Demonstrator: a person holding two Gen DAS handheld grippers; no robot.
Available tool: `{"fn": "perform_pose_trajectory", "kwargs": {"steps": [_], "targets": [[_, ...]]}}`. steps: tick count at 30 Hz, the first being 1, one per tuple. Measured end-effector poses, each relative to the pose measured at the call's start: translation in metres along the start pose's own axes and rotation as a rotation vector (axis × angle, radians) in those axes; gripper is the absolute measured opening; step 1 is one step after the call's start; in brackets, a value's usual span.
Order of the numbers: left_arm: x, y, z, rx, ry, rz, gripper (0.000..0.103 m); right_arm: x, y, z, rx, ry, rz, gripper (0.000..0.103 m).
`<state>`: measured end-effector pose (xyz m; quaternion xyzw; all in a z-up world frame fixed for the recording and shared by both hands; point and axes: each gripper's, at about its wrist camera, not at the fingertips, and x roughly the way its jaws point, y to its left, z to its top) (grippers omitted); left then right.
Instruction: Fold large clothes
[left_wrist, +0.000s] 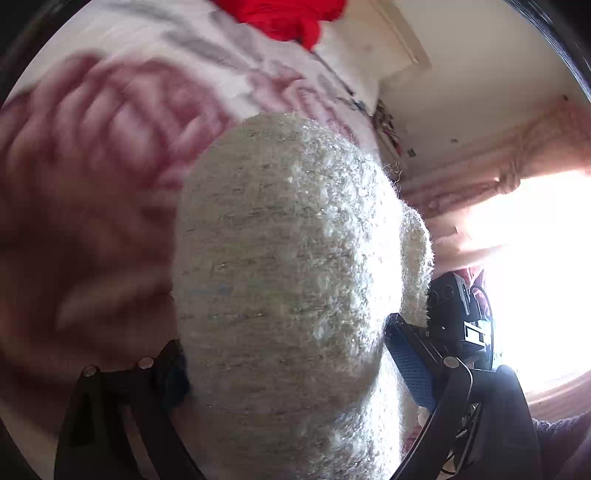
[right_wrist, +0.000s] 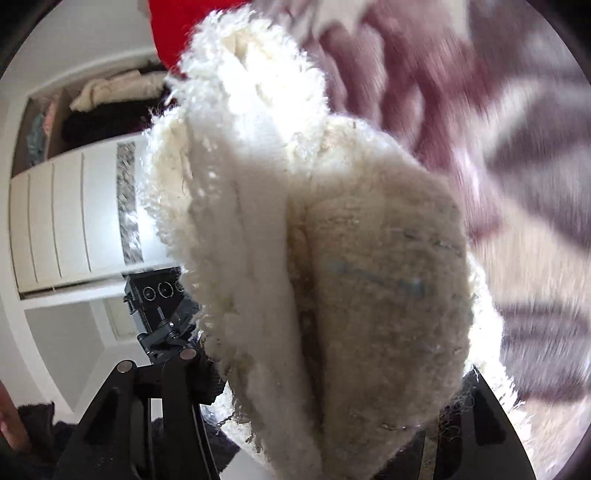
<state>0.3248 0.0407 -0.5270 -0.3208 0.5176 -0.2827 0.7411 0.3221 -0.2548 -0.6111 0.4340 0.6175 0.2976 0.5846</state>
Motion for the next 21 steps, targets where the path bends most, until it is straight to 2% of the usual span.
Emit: {"fn": "perform_pose_trajectory", "kwargs": {"steps": [4,7,11,13,15,16,18,20,21], "targets": [[0.032,-0.019,0.077,0.102,0.028,-0.032,0.094,-0.021,0.019,0.045,-0.006,-0.107,0.003,0.060],[0.072,-0.025,0.139,0.139,0.054,-0.062,0.094,-0.039,0.029,0.094,-0.002,-0.191,-0.024,0.060],[0.131,-0.016,0.197,0.148,0.092,-0.084,0.093,-0.055,0.023,0.163,0.029,-0.269,-0.073,0.060],[0.162,0.000,0.211,0.138,0.144,-0.062,0.094,-0.055,0.011,0.192,0.066,-0.295,-0.112,0.060],[0.190,0.018,0.215,0.135,0.216,0.005,0.094,-0.053,-0.006,0.211,0.119,-0.305,-0.183,0.060],[0.197,0.027,0.217,0.130,0.240,-0.007,0.097,-0.048,-0.014,0.218,0.144,-0.298,-0.224,0.060],[0.195,0.035,0.221,0.129,0.251,-0.051,0.097,-0.035,-0.020,0.225,0.149,-0.286,-0.291,0.067],[0.186,0.031,0.218,0.142,0.245,-0.026,0.097,-0.028,-0.015,0.226,0.125,-0.285,-0.317,0.077],[0.178,0.025,0.215,0.154,0.232,0.012,0.097,-0.027,-0.013,0.226,0.125,-0.277,-0.328,0.078]]}}
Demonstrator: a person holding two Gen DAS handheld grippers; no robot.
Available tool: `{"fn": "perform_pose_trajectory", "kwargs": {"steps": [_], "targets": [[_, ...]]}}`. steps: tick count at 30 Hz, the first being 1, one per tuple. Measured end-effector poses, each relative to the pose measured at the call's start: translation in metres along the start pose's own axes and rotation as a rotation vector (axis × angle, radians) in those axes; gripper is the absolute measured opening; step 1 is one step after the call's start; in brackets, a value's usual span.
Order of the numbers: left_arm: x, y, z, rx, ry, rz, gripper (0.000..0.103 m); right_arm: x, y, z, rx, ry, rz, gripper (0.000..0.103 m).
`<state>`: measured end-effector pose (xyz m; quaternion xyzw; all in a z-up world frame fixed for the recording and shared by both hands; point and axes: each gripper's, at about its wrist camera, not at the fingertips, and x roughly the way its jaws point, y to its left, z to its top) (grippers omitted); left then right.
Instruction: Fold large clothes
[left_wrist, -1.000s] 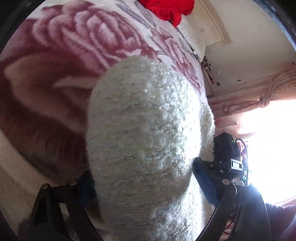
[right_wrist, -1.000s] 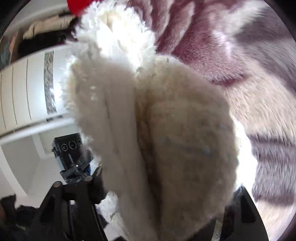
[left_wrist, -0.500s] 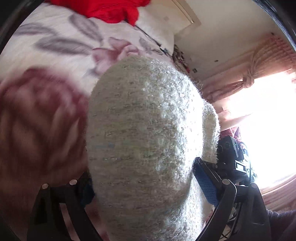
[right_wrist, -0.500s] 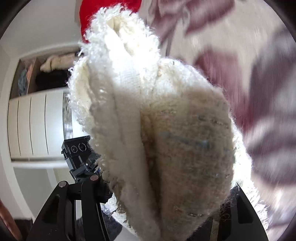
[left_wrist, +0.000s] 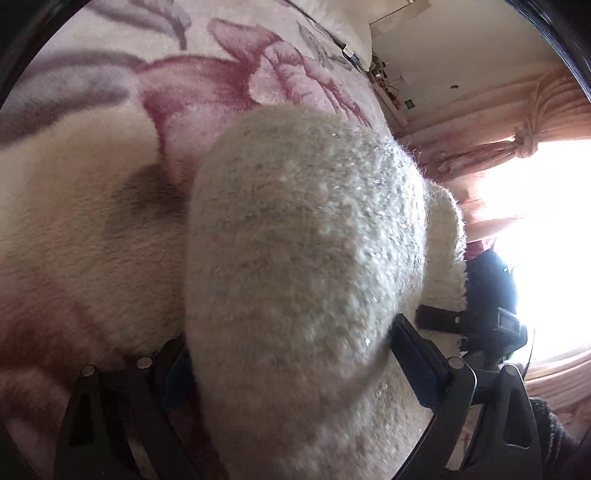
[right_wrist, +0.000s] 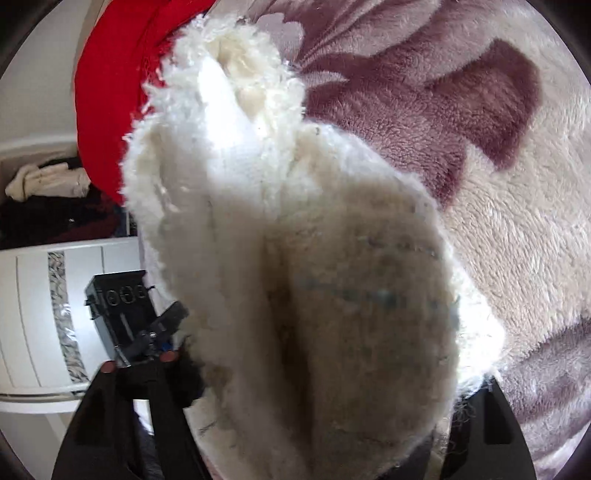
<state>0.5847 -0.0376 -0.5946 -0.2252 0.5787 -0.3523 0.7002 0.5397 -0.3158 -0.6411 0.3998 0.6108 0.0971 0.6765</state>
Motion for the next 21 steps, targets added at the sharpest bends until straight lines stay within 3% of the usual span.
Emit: {"fn": "perform_pose_trajectory", "kwargs": {"steps": [2,4,7,11,15,16,21], "targets": [[-0.015,-0.015,-0.006,0.015,-0.041,0.092,0.097,-0.013,-0.001,0.008,-0.003,0.009,-0.025,0.081],[-0.036,-0.041,-0.021,0.069,-0.114,0.263,0.097,-0.023,0.023,-0.002,-0.033,-0.020,-0.119,0.082],[-0.061,-0.075,-0.044,0.121,-0.206,0.430,0.096,-0.058,0.053,-0.034,-0.123,-0.153,-0.370,0.099],[-0.094,-0.117,-0.080,0.172,-0.256,0.579,0.103,-0.087,0.084,-0.091,-0.188,-0.283,-0.664,0.102],[-0.128,-0.153,-0.108,0.193,-0.282,0.635,0.103,-0.128,0.098,-0.157,-0.248,-0.374,-0.817,0.103],[-0.137,-0.161,-0.112,0.199,-0.290,0.639,0.103,-0.138,0.104,-0.160,-0.252,-0.391,-0.832,0.103],[-0.174,-0.214,-0.131,0.215,-0.327,0.649,0.103,-0.214,0.143,-0.233,-0.253,-0.441,-0.823,0.103]]}}
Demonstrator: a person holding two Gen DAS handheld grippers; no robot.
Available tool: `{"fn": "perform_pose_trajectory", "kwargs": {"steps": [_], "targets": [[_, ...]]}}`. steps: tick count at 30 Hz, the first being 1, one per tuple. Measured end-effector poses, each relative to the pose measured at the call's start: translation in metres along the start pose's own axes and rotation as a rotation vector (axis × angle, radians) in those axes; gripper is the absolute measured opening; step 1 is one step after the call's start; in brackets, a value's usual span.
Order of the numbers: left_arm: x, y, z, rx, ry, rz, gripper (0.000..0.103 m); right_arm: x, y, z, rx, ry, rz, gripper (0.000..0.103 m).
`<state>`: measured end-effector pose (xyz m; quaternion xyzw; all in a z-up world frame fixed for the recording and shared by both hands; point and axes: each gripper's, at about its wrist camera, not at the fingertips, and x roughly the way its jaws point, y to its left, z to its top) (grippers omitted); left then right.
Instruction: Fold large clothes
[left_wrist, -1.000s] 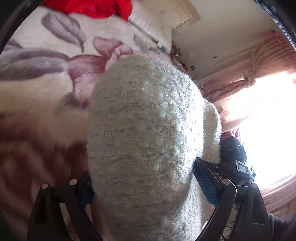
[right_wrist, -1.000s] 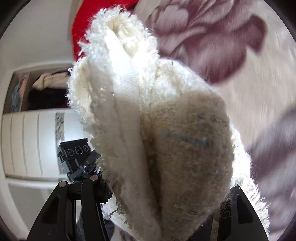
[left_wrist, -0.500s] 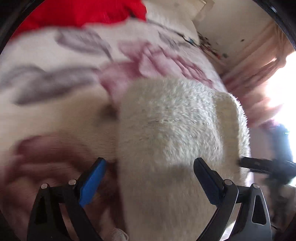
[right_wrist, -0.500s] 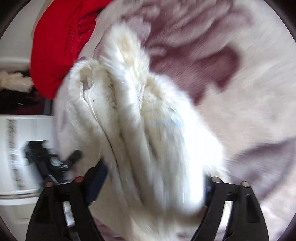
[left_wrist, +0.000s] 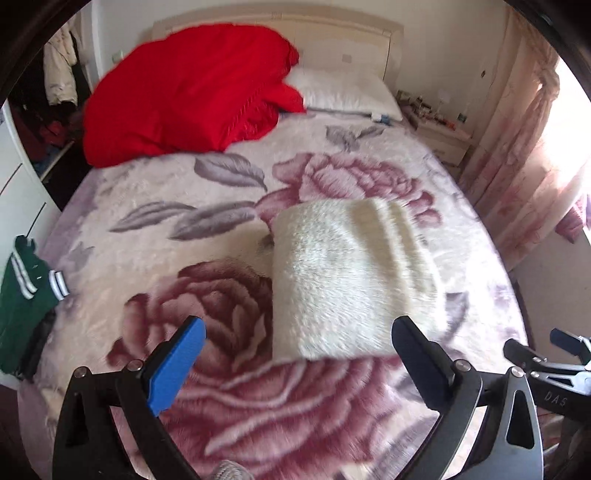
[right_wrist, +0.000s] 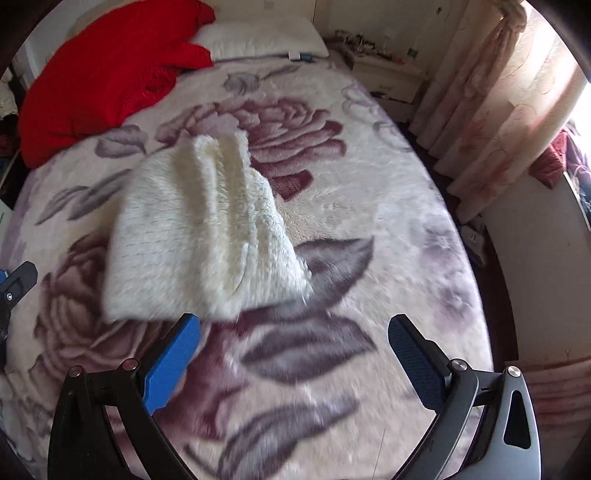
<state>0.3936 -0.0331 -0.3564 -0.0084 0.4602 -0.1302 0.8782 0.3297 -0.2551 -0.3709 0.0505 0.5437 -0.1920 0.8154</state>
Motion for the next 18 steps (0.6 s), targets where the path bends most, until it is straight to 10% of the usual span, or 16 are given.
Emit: {"fn": "perform_pose_trajectory", "kwargs": {"steps": [18], "targets": [[-0.279,-0.045,-0.045,0.009,-0.144,0.045,0.103,-0.360,-0.058,-0.107,-0.022,-0.268,0.012,0.103]]}}
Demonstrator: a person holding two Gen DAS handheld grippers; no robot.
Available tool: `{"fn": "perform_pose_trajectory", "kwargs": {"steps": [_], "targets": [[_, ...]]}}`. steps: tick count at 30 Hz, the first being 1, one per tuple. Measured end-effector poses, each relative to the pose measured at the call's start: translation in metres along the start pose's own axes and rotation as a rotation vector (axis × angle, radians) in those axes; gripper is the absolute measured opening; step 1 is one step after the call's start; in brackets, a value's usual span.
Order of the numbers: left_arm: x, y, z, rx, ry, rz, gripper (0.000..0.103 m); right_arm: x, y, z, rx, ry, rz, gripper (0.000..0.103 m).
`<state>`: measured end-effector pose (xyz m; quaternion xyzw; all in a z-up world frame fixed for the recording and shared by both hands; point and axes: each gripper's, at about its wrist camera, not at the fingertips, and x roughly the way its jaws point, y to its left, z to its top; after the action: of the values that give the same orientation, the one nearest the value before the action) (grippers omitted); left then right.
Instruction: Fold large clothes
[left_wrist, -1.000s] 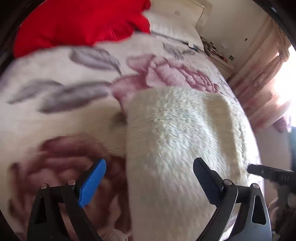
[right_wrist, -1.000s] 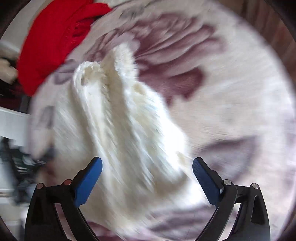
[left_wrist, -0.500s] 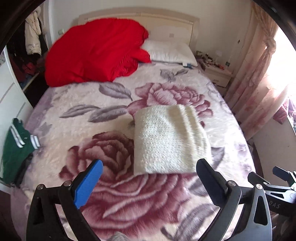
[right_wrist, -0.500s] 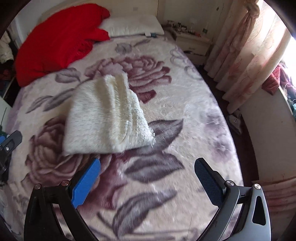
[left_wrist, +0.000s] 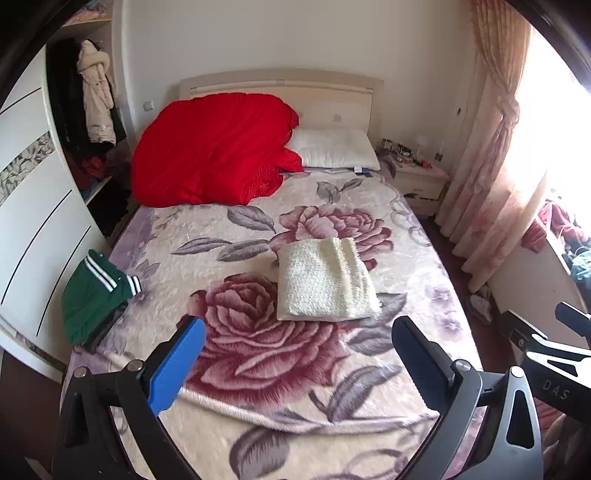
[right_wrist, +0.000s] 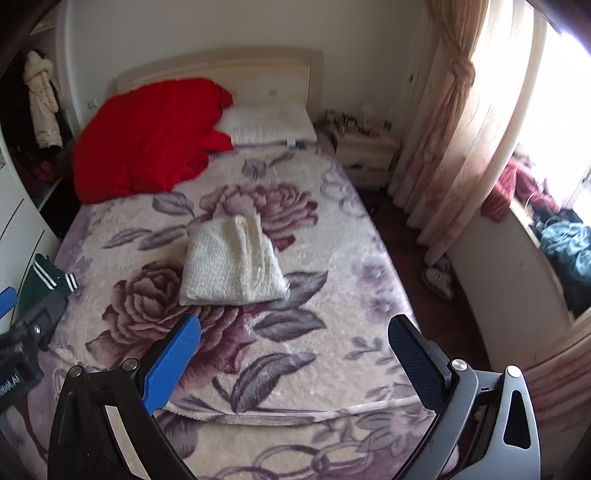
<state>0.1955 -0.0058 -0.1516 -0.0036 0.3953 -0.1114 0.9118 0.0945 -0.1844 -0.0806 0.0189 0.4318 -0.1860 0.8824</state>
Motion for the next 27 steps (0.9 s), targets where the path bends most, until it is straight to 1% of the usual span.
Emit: {"fn": "perform_pose_trajectory", "kwargs": {"steps": [2,3,5,7,8,14,20,27], "targets": [[-0.024,-0.003,-0.004,-0.009,-0.010,0.016,0.103,-0.028,-0.006,-0.003,-0.006,-0.017,0.007,0.103],[-0.034,-0.004,-0.005,-0.014,-0.014,0.004,0.103,-0.043,-0.008,-0.005,-0.008,-0.022,0.016,0.103],[-0.051,-0.007,-0.008,-0.013,-0.033,0.020,0.103,-0.070,-0.016,-0.009,-0.007,-0.039,0.029,0.103],[-0.067,-0.008,-0.011,-0.020,-0.053,0.010,0.103,-0.095,-0.021,-0.014,-0.008,-0.062,0.032,0.103],[-0.074,-0.009,-0.012,-0.022,-0.059,0.018,0.103,-0.104,-0.023,-0.015,-0.007,-0.071,0.033,0.103],[-0.108,-0.017,-0.020,-0.014,-0.077,0.010,0.103,-0.160,-0.034,-0.027,-0.009,-0.116,0.051,0.103],[-0.125,-0.019,-0.023,-0.020,-0.072,0.032,0.103,-0.192,-0.041,-0.032,-0.010,-0.144,0.061,0.103],[-0.136,-0.021,-0.025,-0.004,-0.104,0.055,0.103,-0.203,-0.042,-0.035,-0.022,-0.152,0.075,0.103]]}}
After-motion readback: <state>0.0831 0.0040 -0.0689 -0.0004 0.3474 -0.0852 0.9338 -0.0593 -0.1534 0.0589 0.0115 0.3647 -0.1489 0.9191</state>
